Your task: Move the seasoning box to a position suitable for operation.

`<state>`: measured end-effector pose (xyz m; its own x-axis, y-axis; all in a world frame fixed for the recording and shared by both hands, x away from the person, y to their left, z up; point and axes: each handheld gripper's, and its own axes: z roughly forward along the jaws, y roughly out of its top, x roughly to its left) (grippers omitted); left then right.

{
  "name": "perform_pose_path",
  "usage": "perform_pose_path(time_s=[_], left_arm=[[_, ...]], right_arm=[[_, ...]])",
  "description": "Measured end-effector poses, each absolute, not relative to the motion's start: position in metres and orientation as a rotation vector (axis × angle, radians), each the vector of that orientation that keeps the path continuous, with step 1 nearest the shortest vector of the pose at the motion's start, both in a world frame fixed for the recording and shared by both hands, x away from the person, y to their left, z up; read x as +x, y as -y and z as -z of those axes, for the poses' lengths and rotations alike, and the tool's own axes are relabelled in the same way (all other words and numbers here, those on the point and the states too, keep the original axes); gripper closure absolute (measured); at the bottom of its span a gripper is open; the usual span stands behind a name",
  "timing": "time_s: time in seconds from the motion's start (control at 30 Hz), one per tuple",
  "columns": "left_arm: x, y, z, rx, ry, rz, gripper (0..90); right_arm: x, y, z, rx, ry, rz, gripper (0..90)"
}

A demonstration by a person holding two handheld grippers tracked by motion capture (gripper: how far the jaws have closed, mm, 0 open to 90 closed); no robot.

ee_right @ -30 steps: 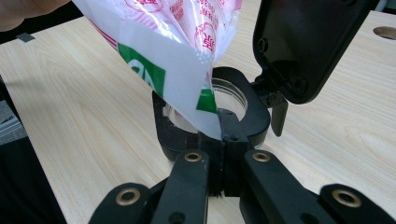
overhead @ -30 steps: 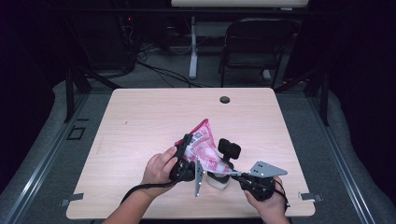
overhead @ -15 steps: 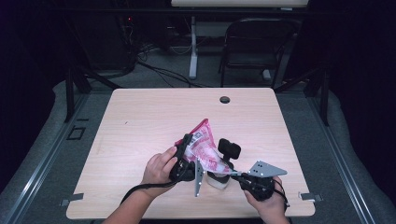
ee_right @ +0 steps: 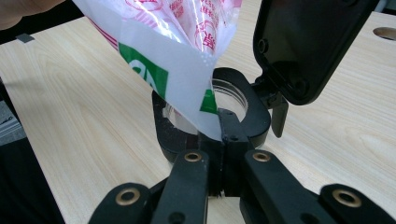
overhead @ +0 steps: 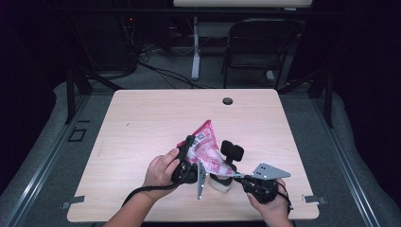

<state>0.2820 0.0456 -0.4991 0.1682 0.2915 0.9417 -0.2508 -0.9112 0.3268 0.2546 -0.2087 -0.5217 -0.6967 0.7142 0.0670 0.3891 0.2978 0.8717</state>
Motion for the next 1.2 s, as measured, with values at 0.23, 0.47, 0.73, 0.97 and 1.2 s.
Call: perform_pose_path(time_s=[0.23, 0.47, 0.73, 0.97, 1.2], left_arm=[[0.2819, -0.0457, 0.4986, 2.046, -0.043, -1.788, 67.8], [0.2819, -0.0455, 0.4985, 2.046, -0.044, -1.787, 67.8], [0.2817, -0.0459, 0.4984, 2.048, -0.049, -1.786, 67.8], [0.2820, -0.0459, 0.4981, 2.045, -0.043, -1.791, 67.8], [0.2835, -0.0477, 0.5007, 2.060, -0.054, -1.768, 67.9]], right_arm=[[0.2546, 0.2085, 0.5217, 0.997, -2.235, -1.356, 89.8], [0.2548, 0.2088, 0.5218, 0.998, -2.236, -1.355, 89.8], [0.2548, 0.2082, 0.5217, 0.996, -2.234, -1.357, 89.8], [0.2548, 0.2082, 0.5217, 0.997, -2.233, -1.357, 89.8], [0.2547, 0.2081, 0.5215, 0.997, -2.231, -1.356, 89.8]])
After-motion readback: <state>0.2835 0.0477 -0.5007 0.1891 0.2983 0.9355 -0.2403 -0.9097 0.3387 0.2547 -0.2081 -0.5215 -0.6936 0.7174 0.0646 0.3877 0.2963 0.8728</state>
